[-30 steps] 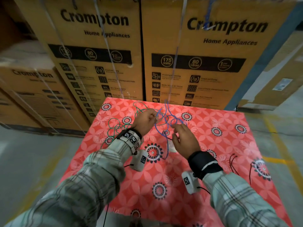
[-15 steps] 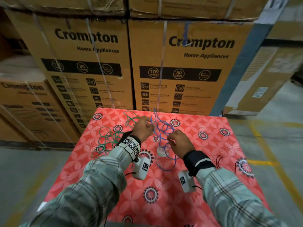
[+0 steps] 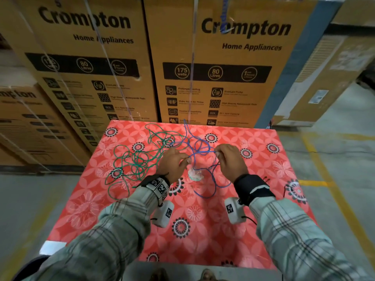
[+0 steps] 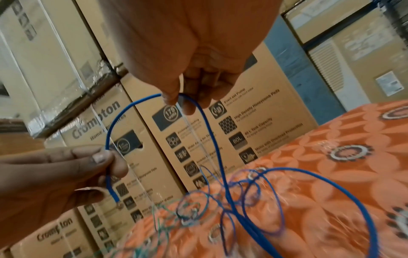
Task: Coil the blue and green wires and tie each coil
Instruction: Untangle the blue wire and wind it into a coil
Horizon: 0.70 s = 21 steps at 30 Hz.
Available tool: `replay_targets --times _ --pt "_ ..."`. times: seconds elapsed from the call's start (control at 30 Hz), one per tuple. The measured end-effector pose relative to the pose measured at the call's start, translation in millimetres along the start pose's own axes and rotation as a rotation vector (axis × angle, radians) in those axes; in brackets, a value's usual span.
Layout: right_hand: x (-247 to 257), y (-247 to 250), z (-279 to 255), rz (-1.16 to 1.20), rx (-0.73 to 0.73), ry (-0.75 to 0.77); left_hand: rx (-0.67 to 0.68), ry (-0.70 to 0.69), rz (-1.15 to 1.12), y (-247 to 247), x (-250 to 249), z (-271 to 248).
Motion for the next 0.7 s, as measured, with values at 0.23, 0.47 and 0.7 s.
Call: replay_targets --times 0.23,0.47,0.7 --pt "33 63 65 0.199 -0.201 0.022 0.137 0.065 -0.735 63 -83 45" --pt "52 108 102 0.336 -0.333 0.005 0.305 0.168 -1.078 97 -116 59" --pt "38 46 114 0.815 -0.161 -0.314 0.335 0.079 -1.425 109 -159 73"
Point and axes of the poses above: each hand's wrist, its own z-axis towards the middle knuckle, its own y-axis out of the back of the hand, x = y × z, the point moved 8 cm from there along z, towards the middle knuckle
